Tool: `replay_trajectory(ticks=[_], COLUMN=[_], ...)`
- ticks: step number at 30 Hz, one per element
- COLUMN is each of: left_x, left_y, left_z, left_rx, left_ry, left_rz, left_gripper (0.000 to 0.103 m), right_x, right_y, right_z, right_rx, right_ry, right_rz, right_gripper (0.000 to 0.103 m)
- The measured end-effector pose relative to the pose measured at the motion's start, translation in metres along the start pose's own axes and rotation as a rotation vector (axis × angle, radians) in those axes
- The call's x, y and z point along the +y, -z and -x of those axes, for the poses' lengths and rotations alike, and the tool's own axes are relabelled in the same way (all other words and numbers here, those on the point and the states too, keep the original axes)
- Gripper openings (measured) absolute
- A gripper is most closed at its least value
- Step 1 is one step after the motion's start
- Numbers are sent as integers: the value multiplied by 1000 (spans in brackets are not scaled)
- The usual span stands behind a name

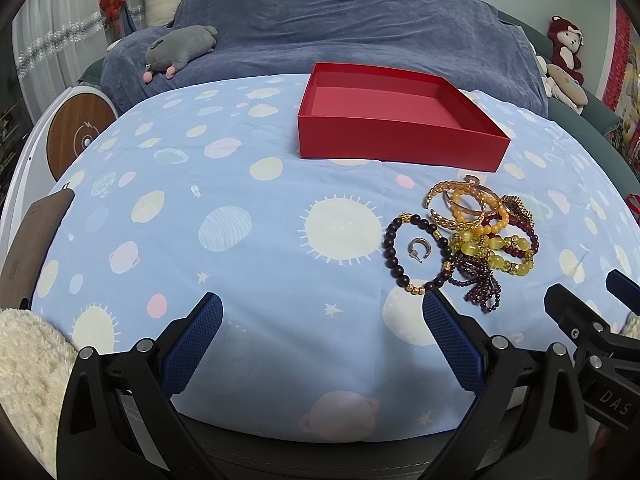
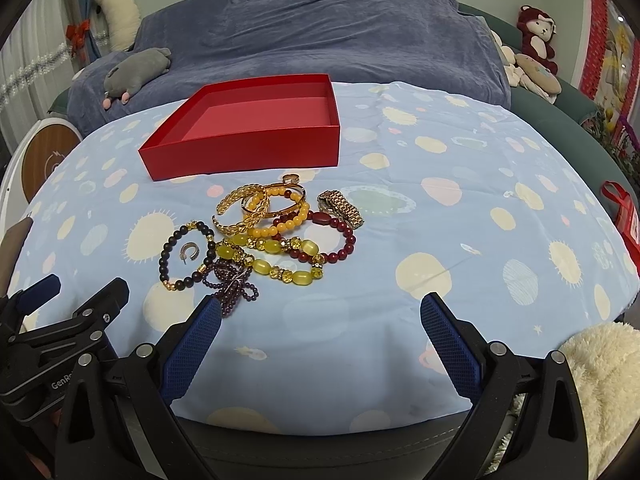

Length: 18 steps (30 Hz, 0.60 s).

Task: Organize jewelry

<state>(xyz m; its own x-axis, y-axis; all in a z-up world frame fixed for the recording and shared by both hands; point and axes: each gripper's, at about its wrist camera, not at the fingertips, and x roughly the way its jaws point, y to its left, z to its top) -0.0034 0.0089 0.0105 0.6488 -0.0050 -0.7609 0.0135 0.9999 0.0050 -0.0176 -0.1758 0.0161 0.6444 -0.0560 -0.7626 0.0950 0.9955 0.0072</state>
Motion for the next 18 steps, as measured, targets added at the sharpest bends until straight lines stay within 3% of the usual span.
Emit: replay_trajectory(ticks=[18], left_x=[-3], left_y=[0], left_z=[0], left_rx=[-3], left_ry=[4], left_rz=[-10], left_gripper=[96], right_x=[-3], right_y=[0], right_z=[1], right_rx=[0], right_ry=[2], right_rz=[-5], right_gripper=[96])
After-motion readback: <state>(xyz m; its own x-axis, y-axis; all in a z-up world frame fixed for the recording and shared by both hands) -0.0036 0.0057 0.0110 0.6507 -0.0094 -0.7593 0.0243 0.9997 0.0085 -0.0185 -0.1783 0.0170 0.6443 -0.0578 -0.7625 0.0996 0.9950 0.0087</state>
